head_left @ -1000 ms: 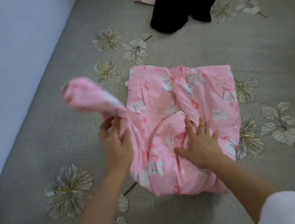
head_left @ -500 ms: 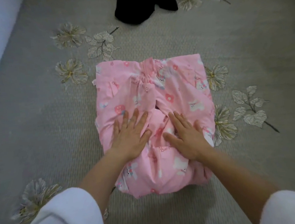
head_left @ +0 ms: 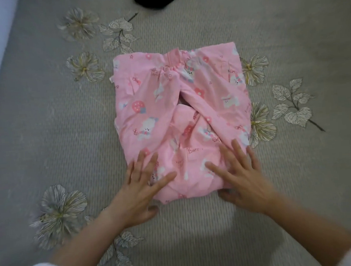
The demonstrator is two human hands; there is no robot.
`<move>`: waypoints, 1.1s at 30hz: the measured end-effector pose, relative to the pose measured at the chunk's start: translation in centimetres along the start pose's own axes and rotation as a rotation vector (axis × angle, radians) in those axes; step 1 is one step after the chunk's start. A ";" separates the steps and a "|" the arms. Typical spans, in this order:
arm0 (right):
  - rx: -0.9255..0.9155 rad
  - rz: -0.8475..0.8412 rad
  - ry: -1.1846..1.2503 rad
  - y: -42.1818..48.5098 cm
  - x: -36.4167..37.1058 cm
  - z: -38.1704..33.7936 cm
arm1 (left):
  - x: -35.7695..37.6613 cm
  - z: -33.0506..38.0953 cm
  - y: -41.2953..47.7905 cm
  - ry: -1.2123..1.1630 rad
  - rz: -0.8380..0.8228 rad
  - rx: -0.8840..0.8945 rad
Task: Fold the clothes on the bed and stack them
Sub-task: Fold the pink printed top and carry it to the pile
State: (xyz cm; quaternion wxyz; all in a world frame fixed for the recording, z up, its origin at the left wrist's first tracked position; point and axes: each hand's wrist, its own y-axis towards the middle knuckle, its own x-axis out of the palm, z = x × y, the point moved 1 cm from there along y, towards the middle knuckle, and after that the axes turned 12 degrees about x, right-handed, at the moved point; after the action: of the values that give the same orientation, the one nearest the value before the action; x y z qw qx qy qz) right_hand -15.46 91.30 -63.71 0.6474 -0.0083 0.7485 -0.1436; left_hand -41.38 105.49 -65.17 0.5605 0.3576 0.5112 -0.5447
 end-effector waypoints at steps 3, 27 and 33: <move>0.084 -0.116 -0.072 2.4 -0.4 -0.1 | 0.1 -0.4 1.7 0.017 -0.011 -0.047; 0.520 -0.859 0.703 3.6 -11.6 2.3 | -11.4 -1.1 1.5 -1.336 -0.149 -0.514; 0.556 -0.565 0.725 7.3 -12.9 3.4 | -11.0 1.0 2.5 -0.262 0.297 -0.339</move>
State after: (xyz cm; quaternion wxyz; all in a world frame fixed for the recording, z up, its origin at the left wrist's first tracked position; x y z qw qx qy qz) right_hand -8.76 100.16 -53.31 0.2611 0.0126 0.8265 -0.4986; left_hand -37.44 107.62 -54.75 0.7476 0.2563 0.4602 -0.4046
